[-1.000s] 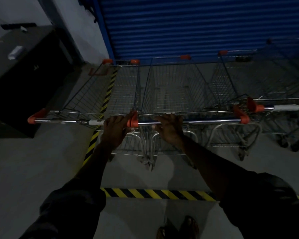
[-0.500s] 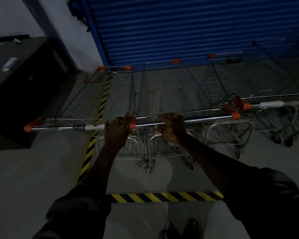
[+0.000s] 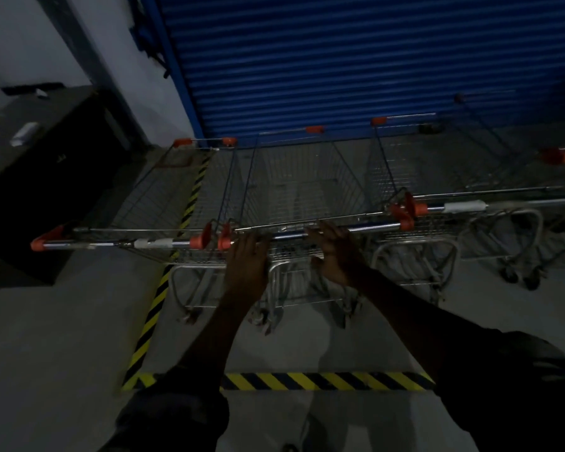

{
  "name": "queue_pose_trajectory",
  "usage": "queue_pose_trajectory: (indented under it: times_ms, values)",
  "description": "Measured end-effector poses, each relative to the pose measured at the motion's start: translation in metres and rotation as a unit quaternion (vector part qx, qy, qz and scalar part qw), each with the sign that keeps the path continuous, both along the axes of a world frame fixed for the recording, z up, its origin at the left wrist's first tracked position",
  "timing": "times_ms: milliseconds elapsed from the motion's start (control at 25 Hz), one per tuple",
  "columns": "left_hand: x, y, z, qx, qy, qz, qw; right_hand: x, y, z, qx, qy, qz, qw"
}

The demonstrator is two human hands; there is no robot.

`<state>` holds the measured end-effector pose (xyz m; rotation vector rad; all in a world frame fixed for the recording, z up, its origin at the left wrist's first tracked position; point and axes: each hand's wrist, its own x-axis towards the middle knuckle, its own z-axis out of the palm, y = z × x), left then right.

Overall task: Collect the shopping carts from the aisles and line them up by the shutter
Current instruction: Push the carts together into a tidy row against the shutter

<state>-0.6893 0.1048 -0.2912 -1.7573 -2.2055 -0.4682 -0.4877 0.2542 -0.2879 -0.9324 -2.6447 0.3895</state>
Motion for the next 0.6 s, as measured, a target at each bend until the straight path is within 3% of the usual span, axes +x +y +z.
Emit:
queue_pose_trajectory:
  times_ms: [160,320,600]
  values:
    - [0.064,0.01,0.006,-0.065,-0.022,0.034,0.997,0.023,0.005,0.006,-0.027,0.016,0.034,0.999]
    - [0.1,0.026,0.007,-0.067,-0.075,0.075,0.992,0.059,0.019,0.014,-0.053,0.001,0.042,0.998]
    - [0.087,0.033,0.002,-0.051,-0.021,0.081,0.995,0.09,0.046,0.0,0.02,-0.025,0.033,0.999]
